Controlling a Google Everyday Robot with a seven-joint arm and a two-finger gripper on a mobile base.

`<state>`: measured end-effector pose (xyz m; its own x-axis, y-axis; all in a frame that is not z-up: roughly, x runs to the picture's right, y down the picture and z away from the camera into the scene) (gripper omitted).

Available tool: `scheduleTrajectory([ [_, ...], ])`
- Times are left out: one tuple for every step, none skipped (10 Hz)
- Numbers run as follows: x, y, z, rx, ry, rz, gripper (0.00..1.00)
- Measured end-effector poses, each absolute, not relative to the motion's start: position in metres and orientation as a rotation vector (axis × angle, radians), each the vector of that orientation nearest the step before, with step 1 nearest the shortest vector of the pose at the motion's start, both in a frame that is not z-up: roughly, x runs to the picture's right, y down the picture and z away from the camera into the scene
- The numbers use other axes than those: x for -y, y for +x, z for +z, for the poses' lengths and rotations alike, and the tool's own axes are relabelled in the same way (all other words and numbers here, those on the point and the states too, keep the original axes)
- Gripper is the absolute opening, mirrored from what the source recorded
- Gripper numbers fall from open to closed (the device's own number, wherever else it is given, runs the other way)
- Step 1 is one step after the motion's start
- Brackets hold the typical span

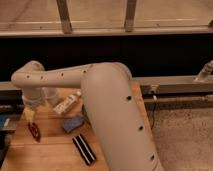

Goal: Place the pepper in the ceramic cup

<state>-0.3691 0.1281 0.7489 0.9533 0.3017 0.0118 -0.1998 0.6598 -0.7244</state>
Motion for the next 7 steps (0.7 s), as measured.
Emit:
scheduleTrajectory([
  [-0.133,-0.376,0.749,0.132,-0.813,0.269,0.65],
  [-0.137,-0.380,0.749,0.128,-0.820,0.259,0.65],
  [-0.141,-0.385,0.749,0.125,-0.827,0.247,0.65],
  [-0.147,-0.393,0.750,0.114,-0.835,0.230,0.65],
  [-0.153,-0.400,0.753,0.092,-0.842,0.213,0.65],
  [-0.158,-0.406,0.755,0.087,-0.848,0.200,0.65],
  [-0.158,-0.405,0.755,0.086,-0.848,0.199,0.65],
])
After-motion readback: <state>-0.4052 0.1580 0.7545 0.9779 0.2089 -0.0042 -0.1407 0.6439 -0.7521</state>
